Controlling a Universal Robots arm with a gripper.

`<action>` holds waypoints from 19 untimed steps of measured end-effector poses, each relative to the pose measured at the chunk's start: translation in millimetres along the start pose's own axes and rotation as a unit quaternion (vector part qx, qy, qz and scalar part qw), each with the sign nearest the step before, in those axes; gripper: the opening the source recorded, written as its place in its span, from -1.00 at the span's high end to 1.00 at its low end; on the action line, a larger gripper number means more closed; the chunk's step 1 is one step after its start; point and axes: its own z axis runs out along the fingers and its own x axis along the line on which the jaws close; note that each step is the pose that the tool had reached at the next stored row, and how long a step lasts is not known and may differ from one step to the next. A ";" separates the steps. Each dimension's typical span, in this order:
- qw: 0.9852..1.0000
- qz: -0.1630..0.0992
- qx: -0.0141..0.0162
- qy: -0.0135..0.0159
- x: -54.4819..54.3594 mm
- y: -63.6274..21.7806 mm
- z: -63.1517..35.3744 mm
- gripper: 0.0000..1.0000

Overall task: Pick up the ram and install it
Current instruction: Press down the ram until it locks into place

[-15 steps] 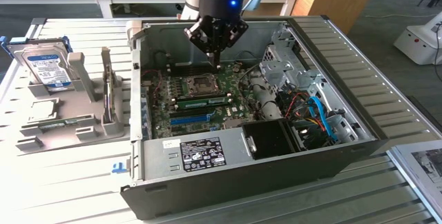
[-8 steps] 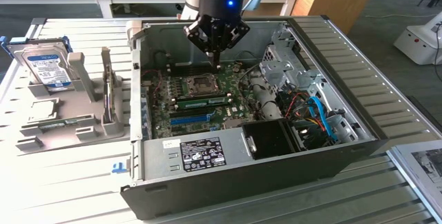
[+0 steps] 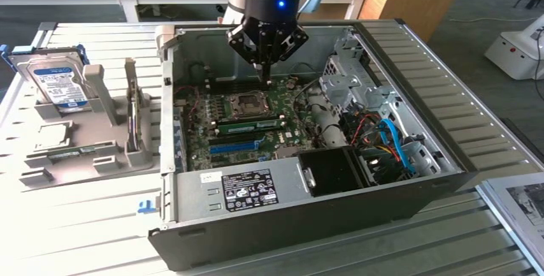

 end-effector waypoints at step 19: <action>1.000 0.008 0.000 0.000 1.4 0.0 0.0 0.80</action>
